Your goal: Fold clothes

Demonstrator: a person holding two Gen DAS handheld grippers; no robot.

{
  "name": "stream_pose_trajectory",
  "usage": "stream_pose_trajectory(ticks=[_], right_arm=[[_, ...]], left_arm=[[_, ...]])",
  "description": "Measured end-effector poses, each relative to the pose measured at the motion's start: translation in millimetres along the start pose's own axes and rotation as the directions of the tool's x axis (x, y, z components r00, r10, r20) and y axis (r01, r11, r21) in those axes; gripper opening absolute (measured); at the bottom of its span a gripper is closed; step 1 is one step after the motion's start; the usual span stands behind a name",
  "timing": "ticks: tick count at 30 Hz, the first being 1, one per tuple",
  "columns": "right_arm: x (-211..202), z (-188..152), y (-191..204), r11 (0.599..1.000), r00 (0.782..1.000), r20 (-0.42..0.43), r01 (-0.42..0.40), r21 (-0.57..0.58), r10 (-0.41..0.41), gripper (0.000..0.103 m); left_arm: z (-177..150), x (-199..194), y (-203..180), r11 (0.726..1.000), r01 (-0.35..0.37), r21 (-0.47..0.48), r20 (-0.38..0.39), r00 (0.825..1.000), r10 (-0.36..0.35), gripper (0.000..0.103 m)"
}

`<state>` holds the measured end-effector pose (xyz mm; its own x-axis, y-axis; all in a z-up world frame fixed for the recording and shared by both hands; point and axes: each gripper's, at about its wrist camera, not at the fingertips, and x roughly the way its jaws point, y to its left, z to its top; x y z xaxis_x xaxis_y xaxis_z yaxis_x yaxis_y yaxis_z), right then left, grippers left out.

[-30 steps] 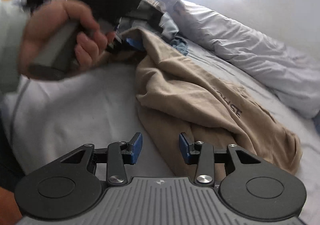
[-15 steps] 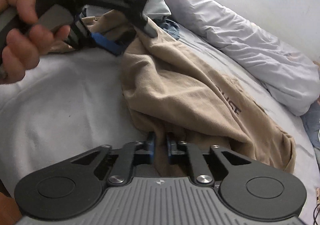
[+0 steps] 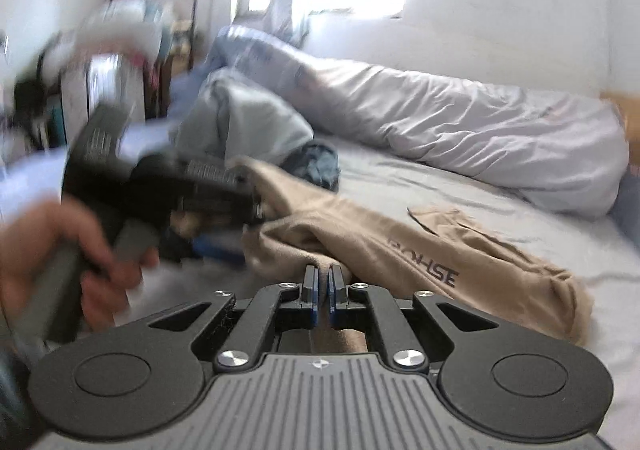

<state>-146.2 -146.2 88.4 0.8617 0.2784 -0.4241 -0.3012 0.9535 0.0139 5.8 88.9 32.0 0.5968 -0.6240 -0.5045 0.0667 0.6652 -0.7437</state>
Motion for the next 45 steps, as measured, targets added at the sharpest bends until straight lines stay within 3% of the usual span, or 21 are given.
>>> stream_pose_trajectory(ticks=[3, 7, 10, 11, 15, 18, 22, 26, 28, 33, 37, 40, 42, 43, 45], right_arm=[[-10, 11, -18, 0.99, 0.999, 0.038, -0.043, 0.131, 0.039, 0.004], [-22, 21, -43, 0.963, 0.996, 0.084, -0.062, 0.263, 0.041, 0.004], [-27, 26, -61, 0.943, 0.994, 0.103, -0.053, 0.329, 0.02, 0.004], [-27, 27, -67, 0.938, 0.995, 0.104, -0.039, 0.343, 0.003, 0.004], [-21, 23, -96, 0.912, 0.992, 0.081, 0.053, 0.407, -0.094, 0.005], [-18, 18, -101, 0.904, 0.987, 0.049, 0.122, 0.411, -0.155, 0.013], [-13, 9, -84, 0.922, 0.989, 0.024, 0.13, 0.365, -0.149, 0.027], [-15, 11, -53, 0.967, 0.988, 0.043, 0.137, 0.213, -0.149, 0.036], [-20, 10, -39, 0.984, 0.989, 0.06, 0.126, 0.129, -0.134, 0.041], [-11, -2, -18, 0.986, 0.987, -0.022, 0.161, -0.041, -0.162, 0.04], [-3, -8, -16, 0.984, 0.982, -0.091, 0.161, -0.078, -0.168, 0.022], [-7, -13, -9, 0.984, 0.986, -0.087, 0.133, -0.117, -0.144, 0.022], [-9, -17, -4, 0.982, 0.988, -0.069, 0.124, -0.145, -0.135, 0.031], [-10, -19, -1, 0.977, 0.987, -0.061, 0.134, -0.167, -0.146, 0.042], [-9, -23, 6, 0.96, 0.981, -0.046, 0.175, -0.217, -0.19, 0.044]], left_arm=[[-7, 0, -7, 0.996, 0.09, -0.019, -0.012, 0.996, -0.09, 0.062], [-8, 5, -17, 0.976, 0.213, -0.037, -0.022, 0.977, -0.214, 0.058], [-4, 8, -25, 0.952, 0.305, -0.039, -0.018, 0.952, -0.306, 0.03], [-2, 8, -30, 0.945, 0.327, -0.027, -0.011, 0.945, -0.327, 0.011], [5, 2, -49, 0.913, 0.406, 0.04, 0.027, 0.913, -0.408, 0.008], [6, 2, -59, 0.914, 0.398, 0.079, 0.043, 0.915, -0.402, 0.008], [11, 10, -56, 0.935, 0.353, 0.033, 0.065, 0.933, -0.354, 0.008], [20, 19, -50, 0.962, 0.272, 0.009, 0.084, 0.959, -0.272, 0.008], [24, 20, -48, 0.964, 0.264, 0.001, 0.089, 0.961, -0.263, 0.008], [31, 20, -48, 0.961, 0.275, -0.006, 0.11, 0.956, -0.273, 0.008], [31, 26, -51, 0.963, 0.27, -0.006, 0.117, 0.956, -0.267, 0.008], [29, 31, -53, 0.966, 0.258, -0.007, 0.114, 0.96, -0.256, 0.009], [29, 34, -53, 0.968, 0.25, -0.009, 0.111, 0.962, -0.248, 0.009], [29, 35, -53, 0.969, 0.248, -0.013, 0.111, 0.963, -0.245, 0.009], [29, 37, -53, 0.97, 0.244, -0.021, 0.112, 0.964, -0.24, 0.009]])
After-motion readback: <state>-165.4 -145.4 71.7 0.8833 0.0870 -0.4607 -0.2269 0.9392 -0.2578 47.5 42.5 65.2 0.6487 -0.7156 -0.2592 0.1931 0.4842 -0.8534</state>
